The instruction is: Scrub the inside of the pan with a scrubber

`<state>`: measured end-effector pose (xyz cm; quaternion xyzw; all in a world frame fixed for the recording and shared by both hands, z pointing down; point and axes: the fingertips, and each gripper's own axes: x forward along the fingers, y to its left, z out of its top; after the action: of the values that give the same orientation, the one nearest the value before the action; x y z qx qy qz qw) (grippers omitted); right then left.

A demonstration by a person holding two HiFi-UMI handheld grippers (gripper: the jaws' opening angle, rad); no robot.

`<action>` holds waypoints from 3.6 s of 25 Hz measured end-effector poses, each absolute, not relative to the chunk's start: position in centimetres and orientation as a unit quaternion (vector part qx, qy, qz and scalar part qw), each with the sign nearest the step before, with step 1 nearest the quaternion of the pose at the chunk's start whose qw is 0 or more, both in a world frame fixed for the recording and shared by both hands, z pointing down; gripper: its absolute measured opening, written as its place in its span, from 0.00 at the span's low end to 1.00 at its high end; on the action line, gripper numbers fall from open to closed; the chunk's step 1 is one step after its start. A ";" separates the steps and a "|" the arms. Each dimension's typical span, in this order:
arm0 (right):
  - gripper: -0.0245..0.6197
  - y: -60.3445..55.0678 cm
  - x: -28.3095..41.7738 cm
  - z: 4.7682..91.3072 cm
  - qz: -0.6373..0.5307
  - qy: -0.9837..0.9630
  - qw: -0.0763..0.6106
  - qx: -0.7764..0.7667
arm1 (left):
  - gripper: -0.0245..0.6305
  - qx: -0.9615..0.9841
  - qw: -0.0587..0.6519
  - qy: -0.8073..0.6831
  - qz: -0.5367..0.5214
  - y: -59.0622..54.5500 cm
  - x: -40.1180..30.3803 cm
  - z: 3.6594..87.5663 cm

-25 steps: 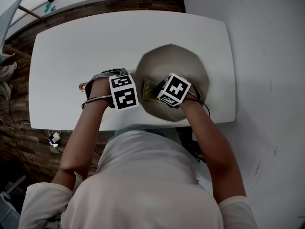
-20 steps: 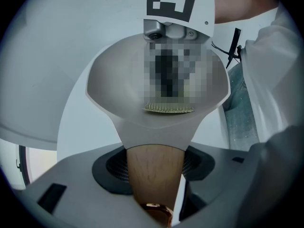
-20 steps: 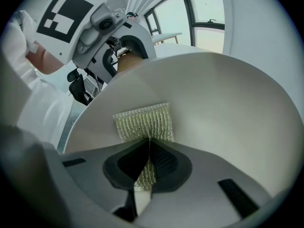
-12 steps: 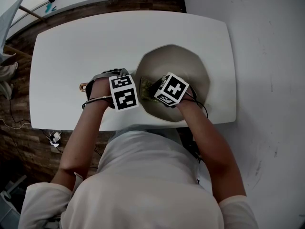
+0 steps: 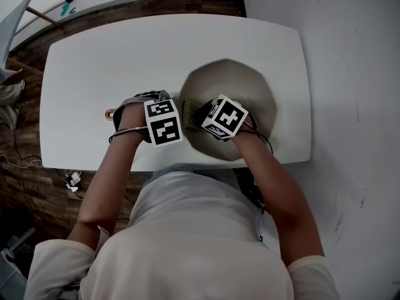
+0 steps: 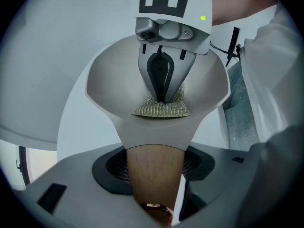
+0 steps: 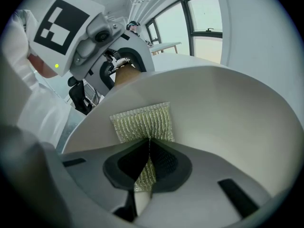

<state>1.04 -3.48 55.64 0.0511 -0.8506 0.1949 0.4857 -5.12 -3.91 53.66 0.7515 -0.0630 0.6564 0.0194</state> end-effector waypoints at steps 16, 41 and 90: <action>0.08 -4.0 -0.3 54.3 0.202 -0.875 0.435 0.061 | 0.45 0.752 0.020 -0.065 0.656 -4.0 -5.1 53.6; 0.08 -7.9 -1.8 51.4 0.219 -0.914 0.310 0.145 | 0.45 0.752 0.017 -0.062 0.656 -3.9 -5.1 53.6; 0.08 -12.3 10.4 39.8 0.225 -0.919 0.089 0.312 | 0.46 0.802 -0.069 -0.122 0.581 -4.4 -5.6 48.6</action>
<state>10.39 -12.28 39.80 0.3117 -0.9189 0.2245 0.0895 -5.61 -4.41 48.58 0.8016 -0.1223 0.5812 -0.0688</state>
